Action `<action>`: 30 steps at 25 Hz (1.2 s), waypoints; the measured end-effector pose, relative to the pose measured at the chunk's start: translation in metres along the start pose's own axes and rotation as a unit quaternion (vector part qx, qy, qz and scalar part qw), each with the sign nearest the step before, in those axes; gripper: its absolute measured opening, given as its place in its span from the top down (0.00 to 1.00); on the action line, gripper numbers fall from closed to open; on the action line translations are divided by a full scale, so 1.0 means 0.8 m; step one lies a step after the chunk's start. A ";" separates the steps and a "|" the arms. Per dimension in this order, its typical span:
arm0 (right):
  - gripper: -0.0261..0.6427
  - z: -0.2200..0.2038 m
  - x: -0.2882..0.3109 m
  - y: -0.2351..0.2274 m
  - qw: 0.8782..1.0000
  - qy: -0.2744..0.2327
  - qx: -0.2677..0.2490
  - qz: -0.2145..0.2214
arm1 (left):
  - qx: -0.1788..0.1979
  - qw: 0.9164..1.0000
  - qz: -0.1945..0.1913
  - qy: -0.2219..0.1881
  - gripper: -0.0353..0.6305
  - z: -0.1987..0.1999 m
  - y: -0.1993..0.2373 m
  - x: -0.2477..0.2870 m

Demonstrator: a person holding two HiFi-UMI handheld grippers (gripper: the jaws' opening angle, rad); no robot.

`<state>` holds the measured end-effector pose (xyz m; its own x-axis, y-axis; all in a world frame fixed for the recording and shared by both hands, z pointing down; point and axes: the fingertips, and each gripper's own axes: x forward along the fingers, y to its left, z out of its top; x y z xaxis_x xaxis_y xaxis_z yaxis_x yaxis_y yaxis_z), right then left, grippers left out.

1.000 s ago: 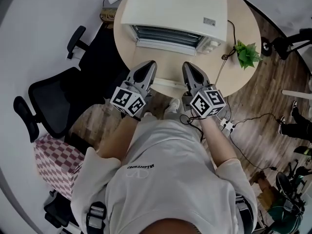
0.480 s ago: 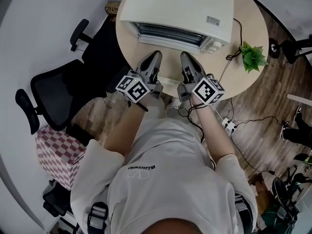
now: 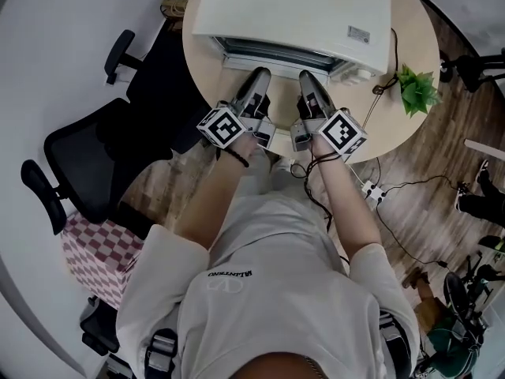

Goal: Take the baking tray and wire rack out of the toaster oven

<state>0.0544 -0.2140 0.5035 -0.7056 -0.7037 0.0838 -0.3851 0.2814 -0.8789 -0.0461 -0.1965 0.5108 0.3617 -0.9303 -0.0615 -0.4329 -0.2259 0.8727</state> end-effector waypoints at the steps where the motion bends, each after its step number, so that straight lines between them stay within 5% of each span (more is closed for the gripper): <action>1: 0.92 -0.002 0.006 -0.004 1.000 0.000 0.004 -0.001 | -0.014 1.000 0.000 0.000 0.79 0.000 0.007 0.004; 10: 0.92 0.003 0.036 -0.044 0.994 -0.047 0.094 -0.010 | -0.093 0.996 -0.005 -0.011 0.76 0.006 0.048 0.041; 17: 0.92 0.012 0.051 -0.063 0.991 -0.077 0.107 -0.017 | -0.134 0.991 -0.022 -0.019 0.75 0.008 0.071 0.064; 19: 0.82 0.012 0.056 -0.065 0.990 -0.081 0.116 -0.013 | -0.146 0.989 -0.020 -0.018 0.74 0.006 0.072 0.070; 30: 0.82 0.024 0.077 -0.074 0.985 -0.113 0.127 -0.012 | -0.164 0.986 -0.032 -0.017 0.74 0.014 0.087 0.088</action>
<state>0.0450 -0.2865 0.5518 -0.5360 -0.8439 0.0244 -0.2180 0.1105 -0.9697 -0.0605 -0.2808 0.5619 0.3489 -0.9277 -0.1330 -0.1170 -0.1840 0.9759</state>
